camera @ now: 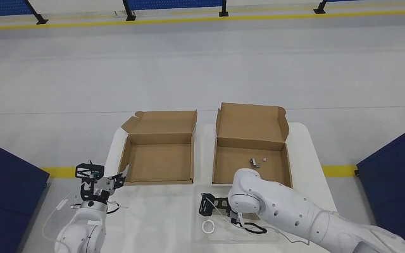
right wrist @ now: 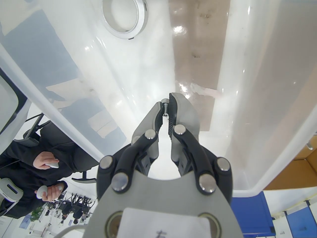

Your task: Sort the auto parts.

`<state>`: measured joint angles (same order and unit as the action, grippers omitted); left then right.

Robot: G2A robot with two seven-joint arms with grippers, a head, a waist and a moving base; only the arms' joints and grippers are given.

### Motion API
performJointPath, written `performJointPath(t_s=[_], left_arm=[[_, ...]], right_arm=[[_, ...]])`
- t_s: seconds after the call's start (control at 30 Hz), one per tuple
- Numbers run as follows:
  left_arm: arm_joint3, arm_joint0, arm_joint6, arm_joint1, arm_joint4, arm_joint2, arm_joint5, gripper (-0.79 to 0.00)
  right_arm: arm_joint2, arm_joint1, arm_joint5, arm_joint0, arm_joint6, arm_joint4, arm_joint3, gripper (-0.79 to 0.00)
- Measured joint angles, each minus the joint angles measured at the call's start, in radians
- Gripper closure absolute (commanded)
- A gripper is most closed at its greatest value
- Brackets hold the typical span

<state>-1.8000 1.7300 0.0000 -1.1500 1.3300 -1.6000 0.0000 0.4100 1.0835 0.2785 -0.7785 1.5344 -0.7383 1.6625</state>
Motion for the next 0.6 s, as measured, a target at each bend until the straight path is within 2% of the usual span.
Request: performJointPath(t_s=[0.1,0.2,0.43,0.6], left_arm=[[0.000,0.000,0.000,0.000,0.000,0.000,0.000,-0.785],[0.000,0.000,0.000,0.000,0.000,0.000,0.000,-0.785],[0.000,0.000,0.000,0.000,0.000,0.000,0.000,-0.785],[0.000,0.000,0.000,0.000,0.000,0.000,0.000,-0.785]], right_arm=[[0.043,-0.011,0.015,-0.012,-0.058,0.049,-0.005,0.000],[0.130,-0.042,0.070,-0.032,-0.083,0.162,0.002,0.000],[0.317,-0.150,0.184,-0.127,-0.177,0.478,0.015,0.000],[0.329,-0.219,0.264,-0.158,-0.257,0.692,0.021,0.000]])
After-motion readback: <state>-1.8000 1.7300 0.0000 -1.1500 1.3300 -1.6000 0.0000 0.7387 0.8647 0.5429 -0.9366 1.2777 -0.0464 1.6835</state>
